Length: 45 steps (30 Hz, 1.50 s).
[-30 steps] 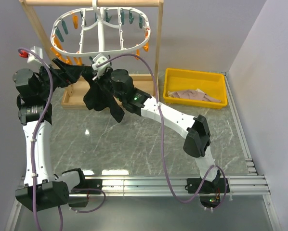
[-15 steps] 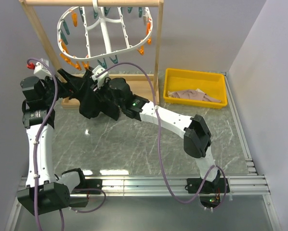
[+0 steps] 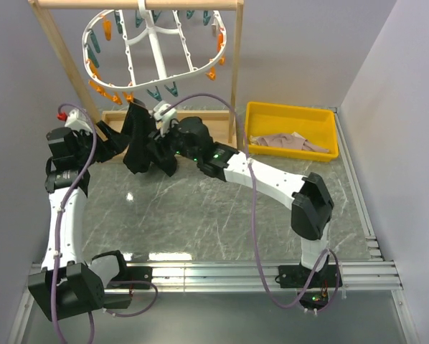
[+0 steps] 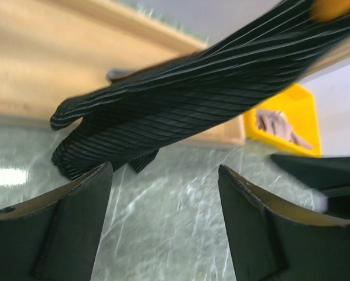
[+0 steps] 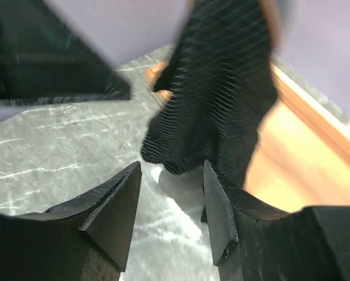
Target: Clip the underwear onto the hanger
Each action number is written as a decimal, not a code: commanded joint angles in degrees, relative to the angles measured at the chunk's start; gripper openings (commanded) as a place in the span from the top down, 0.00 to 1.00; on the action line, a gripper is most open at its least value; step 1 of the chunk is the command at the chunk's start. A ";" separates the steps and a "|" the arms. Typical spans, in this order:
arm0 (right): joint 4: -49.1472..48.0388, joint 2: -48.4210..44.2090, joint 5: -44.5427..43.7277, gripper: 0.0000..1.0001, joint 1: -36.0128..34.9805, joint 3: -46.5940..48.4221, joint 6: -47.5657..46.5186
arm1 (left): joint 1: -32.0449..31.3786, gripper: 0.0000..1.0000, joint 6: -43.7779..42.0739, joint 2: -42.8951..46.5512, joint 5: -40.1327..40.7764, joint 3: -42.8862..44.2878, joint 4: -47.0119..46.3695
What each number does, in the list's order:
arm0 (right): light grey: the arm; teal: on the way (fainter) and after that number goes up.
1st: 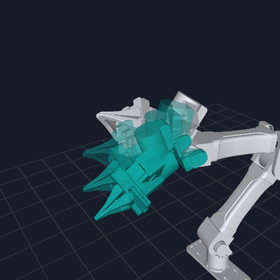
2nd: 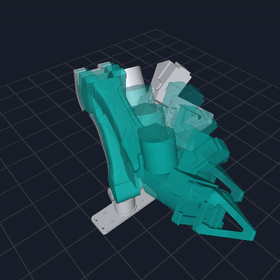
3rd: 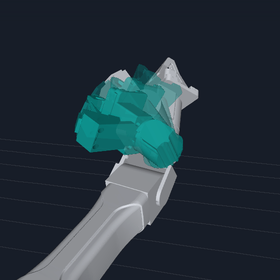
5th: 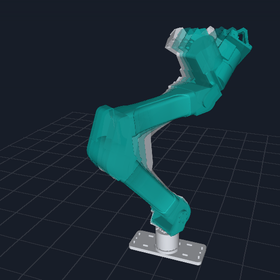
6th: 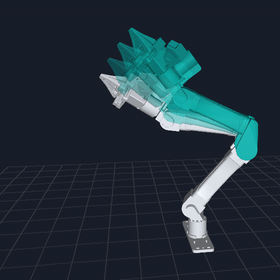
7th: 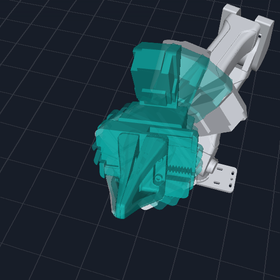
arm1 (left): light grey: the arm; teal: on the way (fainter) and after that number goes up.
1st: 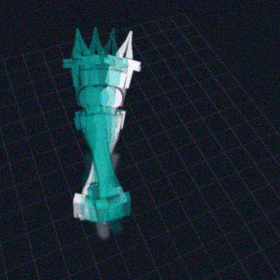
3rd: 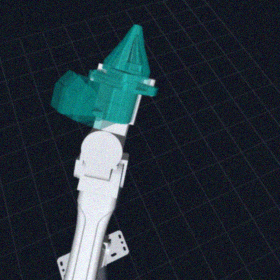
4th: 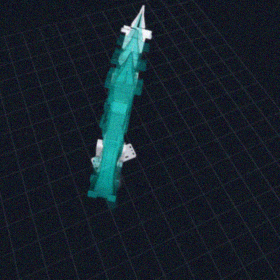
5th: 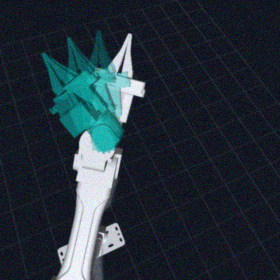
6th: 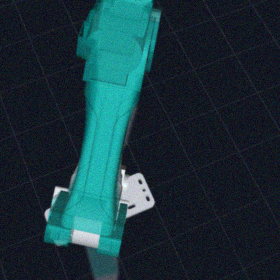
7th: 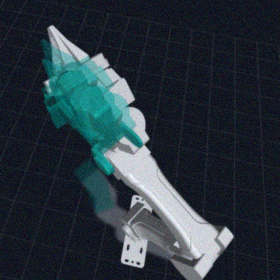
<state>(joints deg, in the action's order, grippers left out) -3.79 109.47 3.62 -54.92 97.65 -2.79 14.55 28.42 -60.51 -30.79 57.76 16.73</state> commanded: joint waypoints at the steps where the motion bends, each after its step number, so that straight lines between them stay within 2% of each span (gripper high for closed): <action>1: 1.77 -6.63 2.35 0.47 3.58 -2.97 6.64 | -1.18 0.23 -2.14 0.84 2.03 -3.00 -3.89; 4: 2.73 -8.39 3.76 0.49 5.87 -6.14 10.24 | -3.81 0.23 -3.11 -0.92 3.62 -3.79 -5.13; 10: 3.35 -8.49 6.05 0.52 10.78 -9.22 16.58 | -10.94 0.21 -5.39 -6.19 12.23 -2.74 -7.85; 15: 3.18 -7.61 7.72 0.52 13.69 -9.67 21.06 | -13.14 0.27 -5.92 -11.46 19.52 -1.16 -9.87; 16: 2.39 -7.43 8.85 0.52 14.13 -9.84 21.76 | -13.05 0.31 -6.45 -12.17 19.54 -0.98 -10.14; 17: 1.86 -6.73 9.65 0.52 14.92 -9.93 22.55 | -13.05 0.39 -7.15 -13.13 19.10 -0.54 -10.23; 18: 0.47 -6.29 10.87 0.52 15.27 -9.93 24.13 | -13.05 0.57 -7.85 -13.49 18.05 0.33 -10.05; 20: -1.21 -4.02 14.39 0.52 16.59 -9.76 25.54 | -12.96 0.76 -10.74 -13.41 16.73 1.21 -8.56; 21: -2.09 -3.13 15.71 0.52 16.94 -9.49 26.86 | -12.88 0.92 -11.98 -12.97 16.81 1.91 -7.60; 23: -4.99 -0.15 20.00 0.52 17.82 -8.35 28.53 | -12.70 1.00 -15.84 -10.52 18.04 1.83 -5.93; 29: -10.53 6.97 25.21 0.48 18.88 -2.82 35.74 | -11.91 1.00 -25.16 -5.94 20.50 0.08 -3.55; 31: -12.98 8.91 25.83 0.48 19.06 -0.80 39.95 | -11.12 0.99 -27.44 -5.67 18.93 0.08 -3.29; 36: -15.28 15.24 22.14 0.48 19.23 3.77 45.41 | -9.80 0.99 -33.08 -4.97 10.77 1.13 -0.83; 40: -14.58 19.28 18.71 0.48 18.79 8.52 44.62 | -8.48 0.99 -38.09 -3.39 4.34 1.57 1.89; 45: -15.54 21.75 19.14 0.49 18.00 6.61 47.16 | -6.90 0.99 -38.54 -0.14 -6.73 3.94 3.75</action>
<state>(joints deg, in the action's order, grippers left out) -16.29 130.39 23.44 -36.14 104.03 41.82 6.98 -7.64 -64.27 -27.66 57.14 20.49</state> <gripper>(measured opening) 0.518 0.014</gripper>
